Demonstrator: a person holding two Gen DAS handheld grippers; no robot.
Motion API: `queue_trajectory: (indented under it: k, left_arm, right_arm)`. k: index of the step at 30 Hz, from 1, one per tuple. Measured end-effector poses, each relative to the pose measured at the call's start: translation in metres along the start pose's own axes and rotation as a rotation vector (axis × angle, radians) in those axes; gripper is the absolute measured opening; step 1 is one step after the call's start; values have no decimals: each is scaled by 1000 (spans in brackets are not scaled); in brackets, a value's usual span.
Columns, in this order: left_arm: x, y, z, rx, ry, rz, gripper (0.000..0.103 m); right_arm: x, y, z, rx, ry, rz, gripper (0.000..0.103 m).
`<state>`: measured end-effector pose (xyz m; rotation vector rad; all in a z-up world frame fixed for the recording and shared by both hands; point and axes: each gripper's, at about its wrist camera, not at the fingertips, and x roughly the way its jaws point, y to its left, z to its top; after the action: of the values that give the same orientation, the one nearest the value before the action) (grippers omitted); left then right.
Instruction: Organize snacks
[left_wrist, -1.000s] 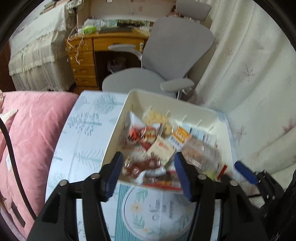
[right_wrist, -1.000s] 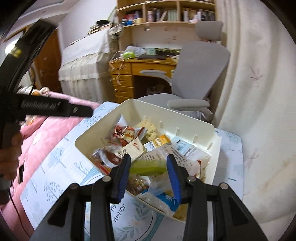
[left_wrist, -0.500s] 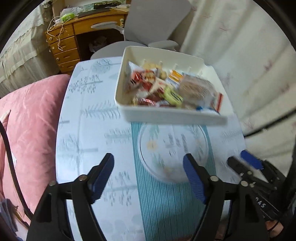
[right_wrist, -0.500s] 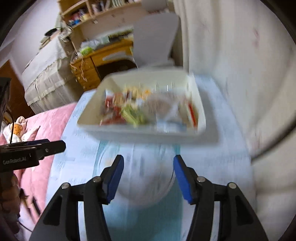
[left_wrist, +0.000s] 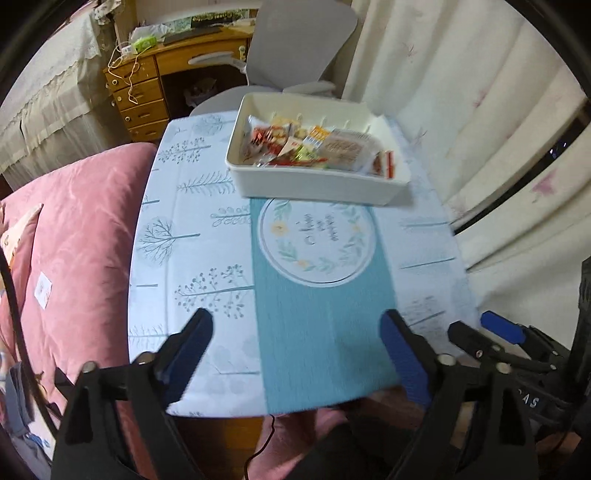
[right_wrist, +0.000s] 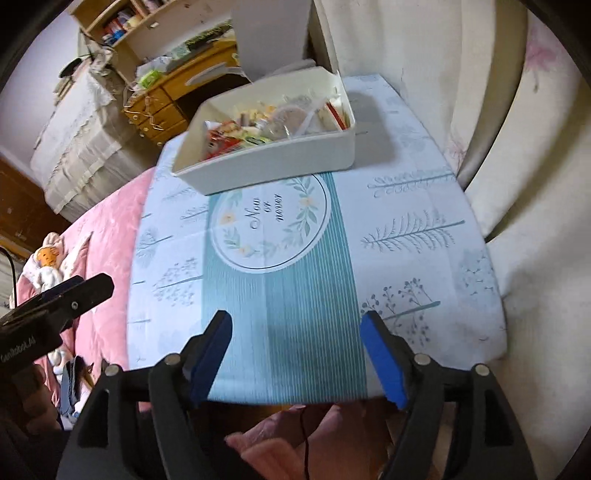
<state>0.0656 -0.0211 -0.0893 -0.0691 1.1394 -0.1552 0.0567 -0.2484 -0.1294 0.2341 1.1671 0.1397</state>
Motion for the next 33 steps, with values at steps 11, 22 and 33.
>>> queue_trajectory:
  k: [11, 22, 33]
  left_arm:
    - [-71, -36, 0, 3, -179, 73, 102]
    - [-61, -45, -15, -10, -197, 115, 102]
    - [-54, -45, -3, -36, -227, 162, 102]
  right_arm:
    - [-88, 22, 1, -102, -129, -2, 98]
    - [-97, 13, -20, -57, -221, -65, 101]
    - [-80, 10, 2, -68, -197, -25, 102]
